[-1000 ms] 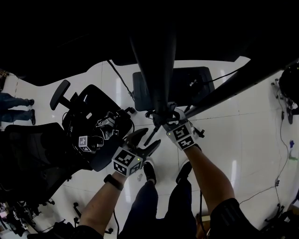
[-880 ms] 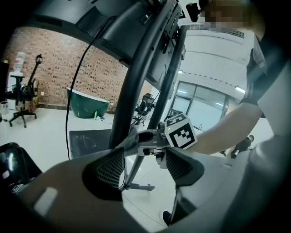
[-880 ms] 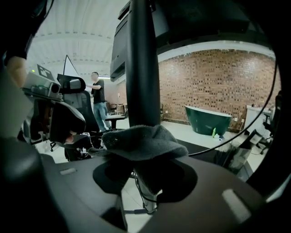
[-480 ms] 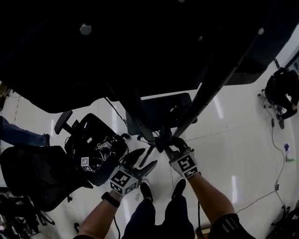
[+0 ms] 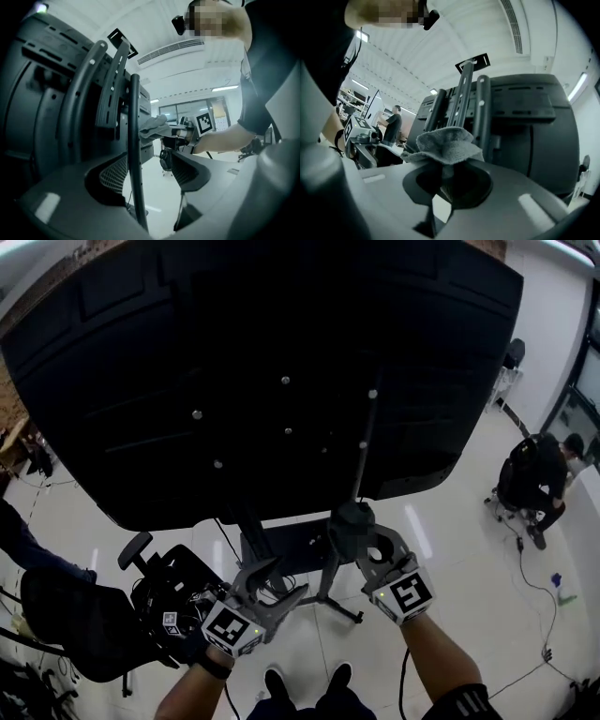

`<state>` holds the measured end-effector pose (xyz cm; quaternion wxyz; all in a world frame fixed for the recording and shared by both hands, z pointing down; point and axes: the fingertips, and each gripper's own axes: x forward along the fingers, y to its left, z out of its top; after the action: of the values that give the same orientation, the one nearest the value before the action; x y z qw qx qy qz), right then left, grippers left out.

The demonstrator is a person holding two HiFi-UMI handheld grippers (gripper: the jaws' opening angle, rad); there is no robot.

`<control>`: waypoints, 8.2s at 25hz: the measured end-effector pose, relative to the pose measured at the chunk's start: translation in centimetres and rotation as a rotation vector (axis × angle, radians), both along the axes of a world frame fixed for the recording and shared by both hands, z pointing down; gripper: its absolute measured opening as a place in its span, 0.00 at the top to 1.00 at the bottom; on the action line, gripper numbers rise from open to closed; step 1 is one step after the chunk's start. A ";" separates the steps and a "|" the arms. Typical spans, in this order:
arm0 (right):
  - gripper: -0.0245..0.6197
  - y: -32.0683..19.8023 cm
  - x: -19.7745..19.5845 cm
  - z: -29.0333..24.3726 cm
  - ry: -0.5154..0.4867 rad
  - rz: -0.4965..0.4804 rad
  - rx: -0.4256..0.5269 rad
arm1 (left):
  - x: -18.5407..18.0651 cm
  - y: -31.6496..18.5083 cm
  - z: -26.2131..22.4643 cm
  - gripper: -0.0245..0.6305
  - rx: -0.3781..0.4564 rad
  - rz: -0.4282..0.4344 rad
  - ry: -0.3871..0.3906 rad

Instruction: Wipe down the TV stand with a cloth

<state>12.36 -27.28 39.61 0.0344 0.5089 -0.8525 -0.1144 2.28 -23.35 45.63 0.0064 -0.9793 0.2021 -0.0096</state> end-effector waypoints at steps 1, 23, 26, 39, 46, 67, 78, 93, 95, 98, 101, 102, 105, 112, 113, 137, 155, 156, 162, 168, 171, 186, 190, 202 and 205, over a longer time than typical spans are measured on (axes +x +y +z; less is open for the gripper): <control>0.91 0.1 1.1 -2.3 0.015 0.009 0.023 | 0.5 0.1 -2.0 0.48 0.020 -0.001 0.015; 0.91 -6.4 6.0 -24.7 0.283 -0.057 0.075 | 6.9 0.4 -24.5 0.48 0.185 -0.012 0.107; 0.90 -7.1 5.1 -24.2 0.239 -0.112 0.032 | 6.9 0.0 -23.9 0.48 0.175 -0.027 0.096; 0.72 -7.0 3.9 -20.1 0.255 -0.127 0.000 | 7.1 -0.3 -20.5 0.48 0.134 -0.043 0.055; 0.74 -7.0 4.3 -17.9 0.057 -0.204 -0.056 | 7.3 -0.8 -18.2 0.48 0.091 -0.044 0.038; 0.63 -7.9 3.5 -5.8 0.195 -0.120 -0.149 | 6.4 -2.2 -9.5 0.48 -0.032 -0.053 -0.036; 0.61 -7.7 3.6 2.1 0.089 -0.076 -0.189 | 6.8 -3.0 -1.4 0.48 -0.137 -0.032 -0.017; 0.60 -8.0 3.1 20.2 0.102 -0.060 -0.351 | 7.4 -6.2 14.8 0.48 -0.283 -0.032 -0.109; 0.60 -8.0 3.2 22.5 0.078 -0.071 -0.379 | 7.3 -6.5 17.1 0.48 -0.305 -0.039 -0.123; 0.60 -8.2 3.1 25.2 0.033 -0.092 -0.400 | 7.1 -7.1 20.7 0.48 -0.336 -0.054 -0.143; 0.60 -8.3 3.3 27.9 0.010 -0.108 -0.410 | 7.2 -7.5 24.5 0.48 -0.376 -0.066 -0.162; 0.60 -8.3 3.3 28.9 0.010 -0.108 -0.420 | 7.1 -7.5 25.8 0.48 -0.389 -0.067 -0.168; 0.60 -8.3 3.2 32.4 0.024 -0.100 -0.464 | 7.0 -7.4 29.0 0.48 -0.424 -0.069 -0.185; 0.59 -8.6 3.1 38.8 0.014 -0.090 -0.485 | 7.4 -7.5 35.6 0.48 -0.500 -0.086 -0.188; 0.59 -8.6 3.1 39.9 0.012 -0.087 -0.494 | 7.5 -7.5 36.4 0.48 -0.510 -0.090 -0.189; 0.59 -8.7 2.9 55.8 0.059 -0.032 -0.692 | 7.7 -5.5 48.0 0.48 -0.624 -0.108 -0.263; 0.92 0.3 3.1 36.9 -0.013 -0.102 -0.521 | 6.3 -0.2 30.3 0.48 -0.415 -0.074 -0.221; 0.92 1.3 2.7 35.2 -0.018 -0.119 -0.507 | 5.9 0.7 28.5 0.48 -0.401 -0.080 -0.208; 0.92 6.5 1.6 24.9 -0.096 -0.154 -0.434 | 2.3 5.2 19.5 0.48 -0.227 -0.138 -0.212; 0.92 12.2 -0.6 16.7 -0.160 -0.155 -0.338 | -1.6 10.6 13.1 0.48 -0.185 -0.153 -0.143; 0.92 15.5 -2.5 14.5 -0.149 -0.141 -0.301 | -3.6 13.9 10.1 0.48 -0.142 -0.133 -0.131; 0.92 35.3 -5.5 5.6 -0.195 -0.017 -0.186 | -12.7 30.9 4.7 0.48 -0.087 -0.100 -0.081; 0.92 37.3 -5.2 6.0 -0.245 -0.024 -0.217 | -13.0 32.5 3.8 0.49 -0.077 -0.122 -0.048; 0.92 41.2 -3.0 4.8 -0.291 -0.142 -0.224 | -8.5 36.0 -0.1 0.49 -0.027 -0.155 0.003; 0.92 41.8 -2.5 5.1 -0.310 -0.159 -0.235 | -7.9 36.8 0.0 0.49 -0.030 -0.164 0.003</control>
<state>9.90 14.49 44.73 -0.0472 0.4438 -0.8926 0.0632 -5.60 13.42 45.63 -0.0096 -0.9594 0.2817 -0.0117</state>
